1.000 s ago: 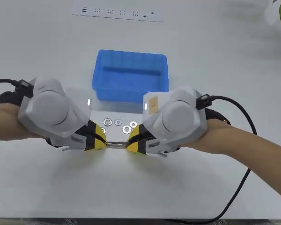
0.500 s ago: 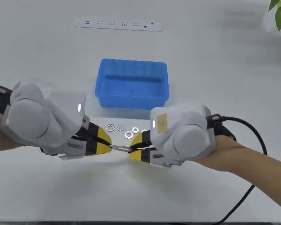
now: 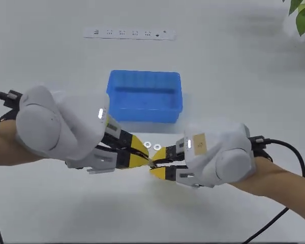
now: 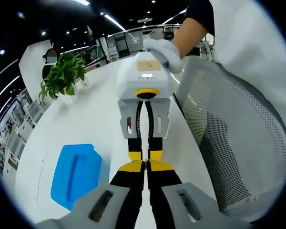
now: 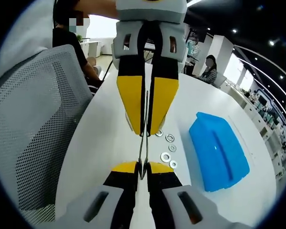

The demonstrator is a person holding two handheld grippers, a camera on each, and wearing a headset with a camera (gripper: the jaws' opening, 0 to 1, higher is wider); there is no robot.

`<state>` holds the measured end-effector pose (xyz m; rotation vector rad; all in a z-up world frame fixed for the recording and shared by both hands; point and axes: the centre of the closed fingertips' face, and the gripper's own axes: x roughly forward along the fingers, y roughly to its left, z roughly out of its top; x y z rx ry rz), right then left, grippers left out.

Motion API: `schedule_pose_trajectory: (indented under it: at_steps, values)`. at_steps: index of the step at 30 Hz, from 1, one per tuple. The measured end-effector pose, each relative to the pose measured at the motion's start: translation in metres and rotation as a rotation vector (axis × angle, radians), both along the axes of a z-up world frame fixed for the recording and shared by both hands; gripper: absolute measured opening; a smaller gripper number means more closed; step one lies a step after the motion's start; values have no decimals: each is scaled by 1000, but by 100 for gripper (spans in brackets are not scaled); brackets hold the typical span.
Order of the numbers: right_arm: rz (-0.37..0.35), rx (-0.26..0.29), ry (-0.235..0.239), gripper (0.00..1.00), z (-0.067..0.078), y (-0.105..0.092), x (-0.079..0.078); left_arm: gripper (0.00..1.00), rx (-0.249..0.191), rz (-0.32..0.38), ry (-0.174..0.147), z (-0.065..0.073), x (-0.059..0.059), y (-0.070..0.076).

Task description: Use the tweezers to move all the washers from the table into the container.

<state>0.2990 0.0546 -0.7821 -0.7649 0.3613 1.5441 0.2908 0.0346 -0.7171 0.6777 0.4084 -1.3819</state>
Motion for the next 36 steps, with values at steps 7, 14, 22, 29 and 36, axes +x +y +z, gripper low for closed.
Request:
schedule_pose_trajectory:
  at_steps: [7, 14, 22, 29, 36]
  values:
    - [-39, 63, 94, 8, 0, -9, 3, 5, -84, 2, 27, 3, 9, -25]
    - [-48, 90, 113, 7, -1, -11, 4, 5, -122, 1, 48, 3, 9, -30]
    - [-41, 91, 113, 7, 0, -7, 4, 5, -176, 42, 66, 4, 8, -22]
    - [-59, 111, 146, 8, 3, 0, -5, 5, -189, 54, 53, 8, 1, -15]
    - [-65, 143, 156, 15, 11, 8, -7, 5, -197, 78, 46, 12, -5, -4]
